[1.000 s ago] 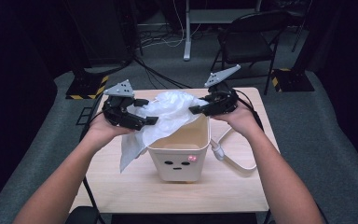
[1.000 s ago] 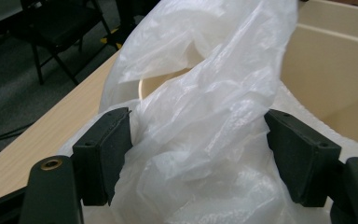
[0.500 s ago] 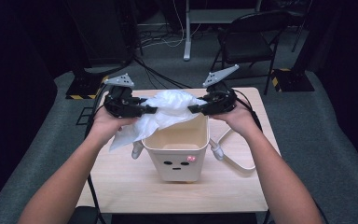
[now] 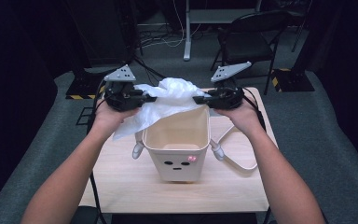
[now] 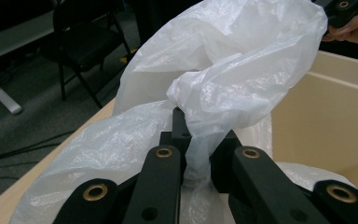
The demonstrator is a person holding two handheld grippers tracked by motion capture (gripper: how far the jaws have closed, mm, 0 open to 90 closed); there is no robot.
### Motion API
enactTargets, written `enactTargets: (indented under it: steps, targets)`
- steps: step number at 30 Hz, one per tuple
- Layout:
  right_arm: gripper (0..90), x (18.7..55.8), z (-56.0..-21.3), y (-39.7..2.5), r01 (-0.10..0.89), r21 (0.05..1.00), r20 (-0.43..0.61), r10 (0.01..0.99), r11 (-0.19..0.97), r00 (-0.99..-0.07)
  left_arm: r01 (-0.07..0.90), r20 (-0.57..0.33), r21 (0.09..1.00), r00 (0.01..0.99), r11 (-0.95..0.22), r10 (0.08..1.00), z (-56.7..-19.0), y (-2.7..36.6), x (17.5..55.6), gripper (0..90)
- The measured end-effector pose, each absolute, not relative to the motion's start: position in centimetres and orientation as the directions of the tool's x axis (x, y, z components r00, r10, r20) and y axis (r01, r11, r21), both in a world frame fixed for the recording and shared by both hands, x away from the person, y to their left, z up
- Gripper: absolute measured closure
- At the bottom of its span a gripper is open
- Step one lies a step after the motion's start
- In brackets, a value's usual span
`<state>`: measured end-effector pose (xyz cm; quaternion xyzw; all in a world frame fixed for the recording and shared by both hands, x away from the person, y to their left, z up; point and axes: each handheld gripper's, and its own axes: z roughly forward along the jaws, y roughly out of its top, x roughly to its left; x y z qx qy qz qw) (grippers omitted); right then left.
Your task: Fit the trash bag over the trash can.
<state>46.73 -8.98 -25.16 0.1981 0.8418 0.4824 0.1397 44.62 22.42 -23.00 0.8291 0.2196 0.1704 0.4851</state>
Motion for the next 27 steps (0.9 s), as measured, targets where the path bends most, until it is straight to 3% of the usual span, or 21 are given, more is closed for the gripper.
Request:
enactTargets:
  steps: [7,14,27]
  targets:
    - [84.4,45.2,-24.0,-10.3,0.154,0.887,-0.072,0.461,0.434,-0.885,0.152,0.071,0.889,0.885,-0.432,0.459,-21.8,21.3,43.6,85.4]
    - [84.7,42.7,-22.4,-11.6,0.106,0.902,-0.1,0.442,0.419,-0.892,0.147,0.018,0.9,0.928,-0.41,0.373,-21.9,19.6,42.9,85.8]
    - [84.9,39.8,-20.8,-12.3,0.044,0.927,-0.118,0.4,0.373,-0.909,0.091,0.014,0.879,0.977,-0.468,0.215,-22.2,15.9,41.6,85.8]
